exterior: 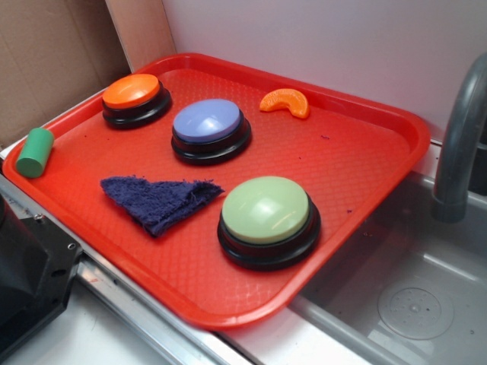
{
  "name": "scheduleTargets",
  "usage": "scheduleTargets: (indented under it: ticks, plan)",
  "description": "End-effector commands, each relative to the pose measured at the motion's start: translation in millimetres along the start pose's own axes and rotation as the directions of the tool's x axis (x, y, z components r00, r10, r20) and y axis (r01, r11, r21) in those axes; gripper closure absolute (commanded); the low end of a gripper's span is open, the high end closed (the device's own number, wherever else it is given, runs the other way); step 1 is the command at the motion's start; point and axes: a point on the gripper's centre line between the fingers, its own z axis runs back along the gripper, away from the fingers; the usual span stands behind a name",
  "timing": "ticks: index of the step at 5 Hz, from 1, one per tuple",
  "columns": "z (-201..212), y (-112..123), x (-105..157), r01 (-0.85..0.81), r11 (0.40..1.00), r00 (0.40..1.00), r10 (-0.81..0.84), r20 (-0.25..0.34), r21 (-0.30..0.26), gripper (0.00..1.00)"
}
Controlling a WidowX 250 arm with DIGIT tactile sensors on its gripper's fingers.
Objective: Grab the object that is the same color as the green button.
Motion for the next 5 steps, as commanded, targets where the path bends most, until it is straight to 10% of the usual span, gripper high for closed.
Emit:
scheduleTargets:
  ticks: [1,3,5]
  plan:
    - [0,0,0,0.000,1.000,1.000,0.000,0.000,0.000,0.00]
    - [-65,100,57,-0.418,0.903,0.902,0.425,-0.074,0.097,0.00]
    - [-107,171,26,-0.713,0.685,0.694,0.720,0.015,0.150,0.00]
